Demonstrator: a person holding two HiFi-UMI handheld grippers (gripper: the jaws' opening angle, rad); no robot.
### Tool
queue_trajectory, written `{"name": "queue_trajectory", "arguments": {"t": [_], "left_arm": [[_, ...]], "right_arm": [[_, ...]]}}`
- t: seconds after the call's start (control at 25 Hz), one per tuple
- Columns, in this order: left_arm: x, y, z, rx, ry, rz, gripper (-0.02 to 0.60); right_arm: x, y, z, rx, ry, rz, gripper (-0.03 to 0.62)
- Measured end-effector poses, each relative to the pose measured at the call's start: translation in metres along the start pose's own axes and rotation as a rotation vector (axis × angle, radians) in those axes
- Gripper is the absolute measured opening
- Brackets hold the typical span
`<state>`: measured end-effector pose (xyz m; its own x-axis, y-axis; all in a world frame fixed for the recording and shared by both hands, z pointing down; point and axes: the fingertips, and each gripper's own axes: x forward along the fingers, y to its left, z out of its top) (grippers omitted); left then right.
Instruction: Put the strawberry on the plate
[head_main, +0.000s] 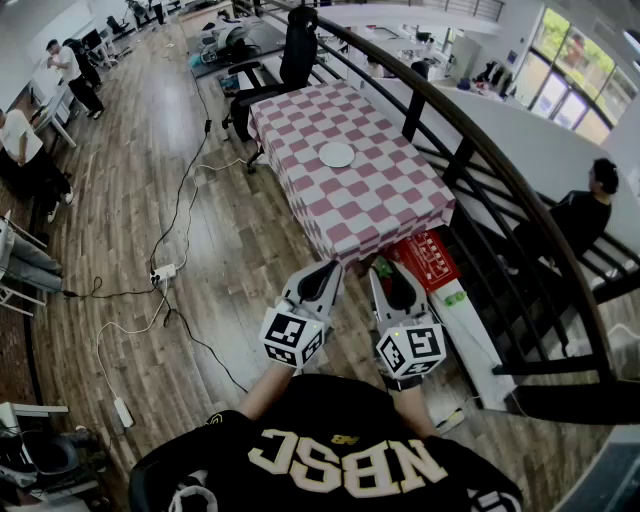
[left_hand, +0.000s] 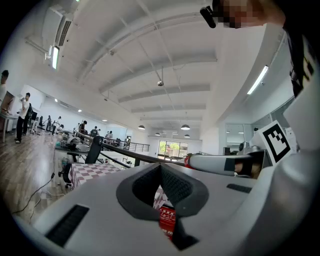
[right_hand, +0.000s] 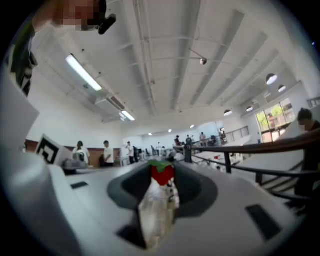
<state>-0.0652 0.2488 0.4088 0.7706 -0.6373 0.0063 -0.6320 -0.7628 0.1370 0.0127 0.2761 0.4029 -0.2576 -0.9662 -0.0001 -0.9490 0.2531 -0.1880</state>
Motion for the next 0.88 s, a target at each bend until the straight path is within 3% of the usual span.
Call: {"name": "queue_trajectory", "arguments": {"t": [0.2,0.4,0.64,0.88], "left_arm": [[0.011,-0.031,-0.010,0.030,0.015,0.009,0.015],[0.012,-0.046,-0.011,0.113,-0.018,0.076,0.015],[0.011,-0.048,-0.025,0.115,0.037,0.113,0.015],[0.041,-0.045,-0.040,0.104,0.063,0.074,0.015]], "right_arm": [[-0.018,-0.019,0.001,0.059,-0.024,-0.005,0.146],[-0.030,-0.024,0.006,0.072,-0.056,0.017,0.146],[-0.038,-0.046,-0.009,0.124,-0.029,-0.013,0.146],[-0.023,-0.069,-0.013,0.116,-0.023,-0.041,0.146]]}}
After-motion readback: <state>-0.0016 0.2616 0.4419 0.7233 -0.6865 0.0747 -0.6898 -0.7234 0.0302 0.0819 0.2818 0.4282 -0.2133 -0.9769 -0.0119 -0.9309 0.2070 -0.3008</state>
